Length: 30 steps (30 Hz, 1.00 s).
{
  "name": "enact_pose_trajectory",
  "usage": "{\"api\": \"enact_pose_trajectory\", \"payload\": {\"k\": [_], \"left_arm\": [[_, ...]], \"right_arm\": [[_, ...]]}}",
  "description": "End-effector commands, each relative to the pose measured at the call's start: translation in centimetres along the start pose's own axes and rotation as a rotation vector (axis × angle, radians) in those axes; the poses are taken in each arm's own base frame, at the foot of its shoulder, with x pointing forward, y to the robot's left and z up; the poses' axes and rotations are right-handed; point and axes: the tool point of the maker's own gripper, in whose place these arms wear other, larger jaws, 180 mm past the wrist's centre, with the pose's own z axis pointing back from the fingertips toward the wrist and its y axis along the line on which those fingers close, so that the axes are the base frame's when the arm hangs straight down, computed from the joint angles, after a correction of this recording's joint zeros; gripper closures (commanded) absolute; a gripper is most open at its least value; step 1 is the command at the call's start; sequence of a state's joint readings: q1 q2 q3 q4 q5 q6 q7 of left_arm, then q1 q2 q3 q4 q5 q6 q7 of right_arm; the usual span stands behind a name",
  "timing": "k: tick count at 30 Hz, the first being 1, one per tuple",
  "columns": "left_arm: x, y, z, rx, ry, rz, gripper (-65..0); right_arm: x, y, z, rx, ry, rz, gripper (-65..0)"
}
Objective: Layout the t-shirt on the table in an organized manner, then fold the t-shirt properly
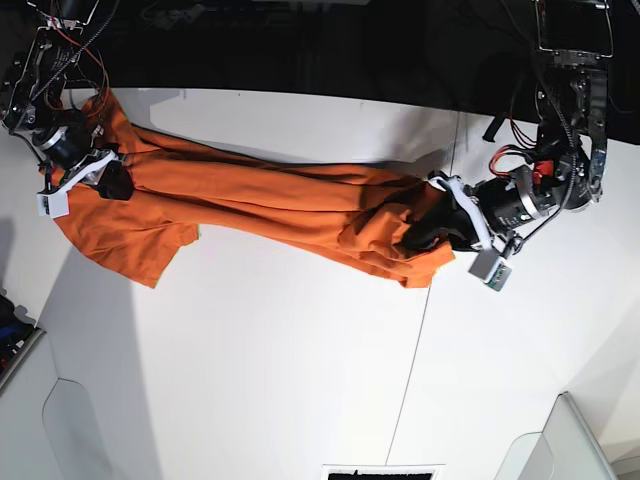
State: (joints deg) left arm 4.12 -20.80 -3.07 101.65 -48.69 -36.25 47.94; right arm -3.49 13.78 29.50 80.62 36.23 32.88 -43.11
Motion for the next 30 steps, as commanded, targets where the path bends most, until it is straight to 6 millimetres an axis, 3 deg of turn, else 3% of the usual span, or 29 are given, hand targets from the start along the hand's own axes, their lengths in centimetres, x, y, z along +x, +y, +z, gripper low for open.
{"api": "enact_pose_trajectory", "payload": {"k": [1,4,11,16,19,23,25,30], "left_arm": [[2.4,-1.7,-0.3,-0.039,-0.074,-0.047,0.0],[2.6,-5.1,-2.6,-0.081,-0.079,-0.104,0.0],[-0.5,-12.4,-8.5,-0.158,0.037,-0.239,0.0],[-1.3,-13.4,-11.3,-0.107,0.048,-0.263,0.0],[-2.9,-14.5,-12.4,-0.138,0.092,-0.238,-1.7],[-5.4,-15.8,-13.1,-0.187,0.155,-0.242,-30.1],[-5.6,-16.0,-13.1,-0.194,0.162,-0.246,-32.5],[-5.4,-15.0,-13.0,-0.165,0.163,-0.244,-32.5]], "right_arm": [[0.4,-0.2,0.2,-0.006,0.004,0.014,-10.1],[0.4,-0.2,0.2,-0.007,0.006,0.014,-10.1],[0.4,-0.2,0.2,-0.004,0.006,0.013,-10.1],[0.4,-0.2,0.2,-0.005,0.007,0.013,-10.1],[0.4,-0.2,0.2,-0.004,0.006,0.013,-10.2],[0.7,0.1,0.3,0.014,-0.009,-0.001,-10.2],[1.0,0.5,0.4,0.027,-0.013,-0.001,-10.7],[5.0,2.4,2.2,0.059,-0.125,0.067,-25.8]]}}
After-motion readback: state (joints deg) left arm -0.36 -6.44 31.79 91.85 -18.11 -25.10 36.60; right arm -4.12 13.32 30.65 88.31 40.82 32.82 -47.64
